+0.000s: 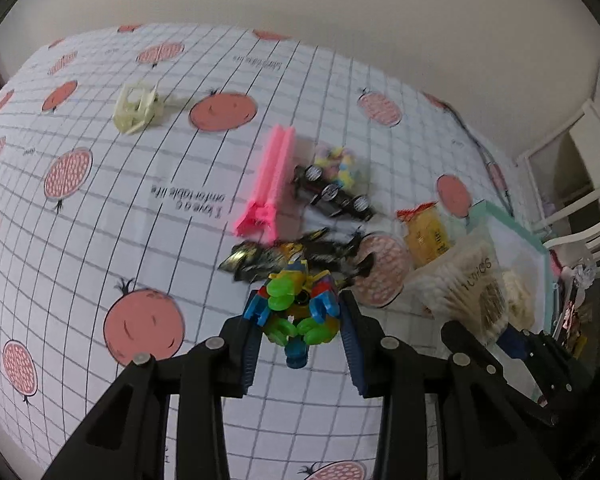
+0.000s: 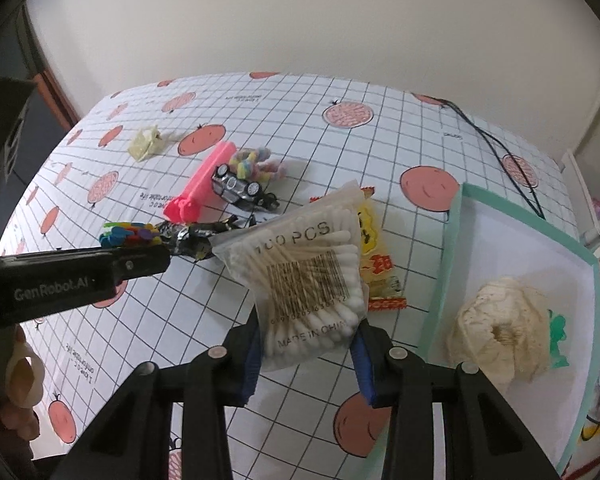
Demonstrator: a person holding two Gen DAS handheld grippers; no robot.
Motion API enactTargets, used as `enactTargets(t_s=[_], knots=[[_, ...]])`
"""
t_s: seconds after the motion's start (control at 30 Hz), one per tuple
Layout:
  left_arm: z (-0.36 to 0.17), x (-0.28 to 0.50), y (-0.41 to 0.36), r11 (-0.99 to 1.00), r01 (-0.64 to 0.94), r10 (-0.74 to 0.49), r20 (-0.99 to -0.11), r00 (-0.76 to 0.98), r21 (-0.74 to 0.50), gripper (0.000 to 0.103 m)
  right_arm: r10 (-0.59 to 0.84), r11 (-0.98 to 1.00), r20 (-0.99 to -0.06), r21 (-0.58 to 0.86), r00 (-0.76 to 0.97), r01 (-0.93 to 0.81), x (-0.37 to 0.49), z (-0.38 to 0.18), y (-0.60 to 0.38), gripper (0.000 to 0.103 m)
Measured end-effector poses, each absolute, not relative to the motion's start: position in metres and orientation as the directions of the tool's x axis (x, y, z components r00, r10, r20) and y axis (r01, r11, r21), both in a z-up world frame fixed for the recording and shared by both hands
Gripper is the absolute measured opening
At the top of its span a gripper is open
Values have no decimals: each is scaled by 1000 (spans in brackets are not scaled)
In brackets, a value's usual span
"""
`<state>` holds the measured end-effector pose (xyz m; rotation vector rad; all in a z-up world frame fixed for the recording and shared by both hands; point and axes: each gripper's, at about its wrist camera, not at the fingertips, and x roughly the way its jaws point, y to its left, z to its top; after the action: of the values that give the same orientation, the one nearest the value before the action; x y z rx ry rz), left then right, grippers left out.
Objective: Organize objects
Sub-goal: 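Carry the swab bag and toy robot with both tools over the box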
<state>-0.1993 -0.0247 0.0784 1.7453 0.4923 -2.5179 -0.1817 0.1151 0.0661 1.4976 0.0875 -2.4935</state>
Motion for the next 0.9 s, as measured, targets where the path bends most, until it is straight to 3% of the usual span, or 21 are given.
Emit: enactTargets(t_s=[0.37,0.9], knots=[[94,-204,30,-945,94,239,-860,-451,-313,38,-107,-990,-825,35,-554,139,-180,91,162,41],[99,-201,122,-951,-134,307,-813,-495,-278,38,29,-996,-762,36,-647,-86,-176,103,261,41]])
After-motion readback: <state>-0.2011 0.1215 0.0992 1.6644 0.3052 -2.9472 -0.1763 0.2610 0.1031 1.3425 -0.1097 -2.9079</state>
